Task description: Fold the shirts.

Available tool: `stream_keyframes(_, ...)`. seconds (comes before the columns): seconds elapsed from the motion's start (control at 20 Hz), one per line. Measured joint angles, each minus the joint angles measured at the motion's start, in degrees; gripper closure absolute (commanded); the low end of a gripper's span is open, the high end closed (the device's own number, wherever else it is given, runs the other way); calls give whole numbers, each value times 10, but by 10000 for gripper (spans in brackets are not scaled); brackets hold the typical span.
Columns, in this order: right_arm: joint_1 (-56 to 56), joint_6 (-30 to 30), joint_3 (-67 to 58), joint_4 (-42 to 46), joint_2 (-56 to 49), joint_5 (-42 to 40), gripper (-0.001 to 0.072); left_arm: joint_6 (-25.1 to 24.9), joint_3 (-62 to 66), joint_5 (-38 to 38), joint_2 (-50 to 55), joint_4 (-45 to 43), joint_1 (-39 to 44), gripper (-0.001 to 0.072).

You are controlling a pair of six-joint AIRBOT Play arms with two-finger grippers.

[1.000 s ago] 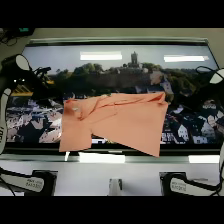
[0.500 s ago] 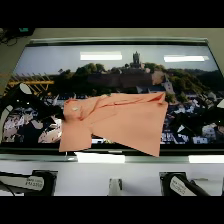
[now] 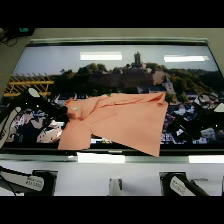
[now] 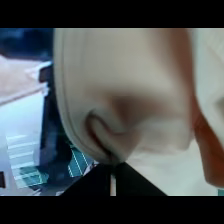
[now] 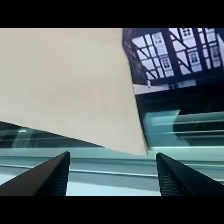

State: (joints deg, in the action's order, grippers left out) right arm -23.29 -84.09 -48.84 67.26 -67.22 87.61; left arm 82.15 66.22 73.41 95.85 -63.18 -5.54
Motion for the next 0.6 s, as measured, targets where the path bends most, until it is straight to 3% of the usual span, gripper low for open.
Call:
stream_keyframes(0.3, 70, 6, 133, 1, 0, -42, 143, -5, -2, -13, -12, -4, 5, 669)
stream_keyframes(0.6, 129, -33, 200, -19, 1, -125, 170, -7, -1, 1, -43, -10, 5, 668)
